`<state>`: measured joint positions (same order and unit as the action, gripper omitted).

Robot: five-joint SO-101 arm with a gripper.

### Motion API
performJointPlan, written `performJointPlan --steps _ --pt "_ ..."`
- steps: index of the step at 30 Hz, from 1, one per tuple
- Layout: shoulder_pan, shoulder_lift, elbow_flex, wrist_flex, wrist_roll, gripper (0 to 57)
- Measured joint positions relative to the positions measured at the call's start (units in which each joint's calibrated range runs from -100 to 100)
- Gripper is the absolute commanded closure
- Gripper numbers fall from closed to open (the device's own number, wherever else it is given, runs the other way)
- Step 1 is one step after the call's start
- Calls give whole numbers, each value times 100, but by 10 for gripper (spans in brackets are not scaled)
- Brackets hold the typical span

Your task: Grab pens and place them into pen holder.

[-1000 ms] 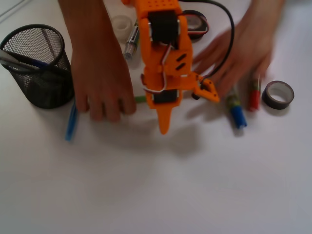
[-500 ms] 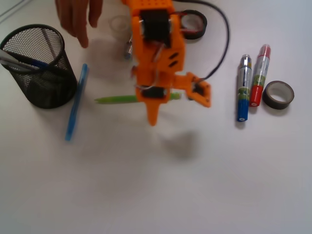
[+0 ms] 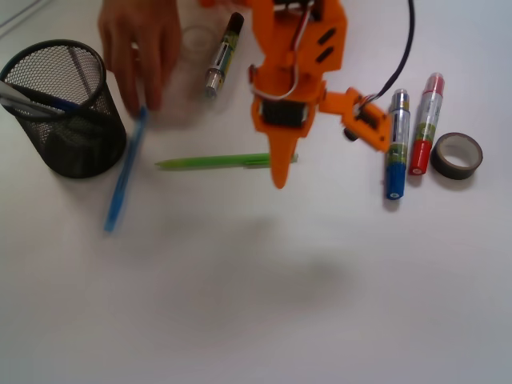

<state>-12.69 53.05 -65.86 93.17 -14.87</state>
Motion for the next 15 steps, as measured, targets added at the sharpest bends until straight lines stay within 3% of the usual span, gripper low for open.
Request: performJointPlan --steps 10,15 --pt "466 -2369 5571 -3093 -24 389" --pt "636 -2831 6783 -3240 -20 390"
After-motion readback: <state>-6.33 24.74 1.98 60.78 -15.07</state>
